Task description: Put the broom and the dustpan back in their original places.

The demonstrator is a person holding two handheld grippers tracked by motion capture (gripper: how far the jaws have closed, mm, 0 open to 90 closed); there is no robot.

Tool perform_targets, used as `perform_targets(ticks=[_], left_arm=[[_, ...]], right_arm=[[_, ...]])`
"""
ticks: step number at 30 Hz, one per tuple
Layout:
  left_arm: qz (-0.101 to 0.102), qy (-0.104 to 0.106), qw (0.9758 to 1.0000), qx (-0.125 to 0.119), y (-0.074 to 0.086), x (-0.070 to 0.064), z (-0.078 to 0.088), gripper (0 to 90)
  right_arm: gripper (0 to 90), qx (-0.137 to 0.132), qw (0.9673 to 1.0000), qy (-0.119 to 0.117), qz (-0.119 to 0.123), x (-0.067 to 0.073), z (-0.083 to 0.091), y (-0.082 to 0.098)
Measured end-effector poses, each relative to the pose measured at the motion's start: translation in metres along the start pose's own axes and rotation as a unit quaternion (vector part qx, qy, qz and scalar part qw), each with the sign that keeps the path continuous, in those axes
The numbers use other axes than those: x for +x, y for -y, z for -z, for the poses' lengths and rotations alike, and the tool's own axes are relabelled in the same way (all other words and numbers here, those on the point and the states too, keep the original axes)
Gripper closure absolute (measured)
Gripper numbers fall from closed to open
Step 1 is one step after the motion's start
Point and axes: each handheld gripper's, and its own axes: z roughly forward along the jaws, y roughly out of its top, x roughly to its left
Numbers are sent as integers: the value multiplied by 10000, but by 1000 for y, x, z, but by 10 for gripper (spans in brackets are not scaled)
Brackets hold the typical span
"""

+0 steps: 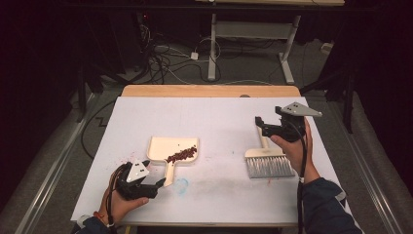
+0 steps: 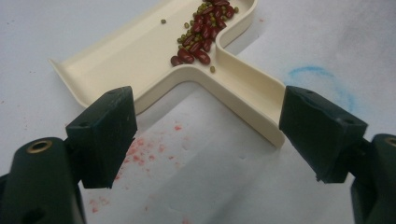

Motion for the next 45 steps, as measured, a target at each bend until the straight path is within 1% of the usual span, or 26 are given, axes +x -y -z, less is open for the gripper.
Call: perform_targets(ticks=[2,4,5,7,13,16,17,18,22,26,29,40,45], left_arm=[[19,14,10000,-10,0,0,0,190],[23,21,10000,-9,0,0,1,190],[19,25,10000,-11,0,0,1,190],[12,30,10000,-24,0,0,1,190],[41,43,10000,-49,1,0,1,183],[19,36,10000,-58,0,0,2,182],[6,37,10000,-54,0,0,2,181],[-6,39,10000,-55,0,0,3,180],[-19,43,10000,-78,0,0,3,179],[-38,35,10000,-65,0,-1,3,179],[-50,28,10000,-49,0,-1,3,179],[-84,31,10000,-13,0,-2,2,179],[-104,21,9999,-1,0,-2,2,179]], right_arm=[[160,-11,10000,2,62,4,2,-1],[161,-78,9998,94,165,9,5,-2],[161,-111,9997,94,195,12,7,-3],[161,-157,9994,35,303,16,10,-4],[162,-173,9989,-100,426,28,20,-5],[162,-181,9984,-160,507,32,24,-5],[162,-164,9985,-169,497,33,25,-5],[163,-173,9982,-183,549,33,26,-4],[164,-184,9980,-236,563,35,30,-3],[164,-205,9975,-256,632,36,35,-1],[164,-198,9971,-229,695,37,38,2],[166,-210,9961,-262,813,37,47,12],[168,-264,9956,-259,862,37,51,18]])
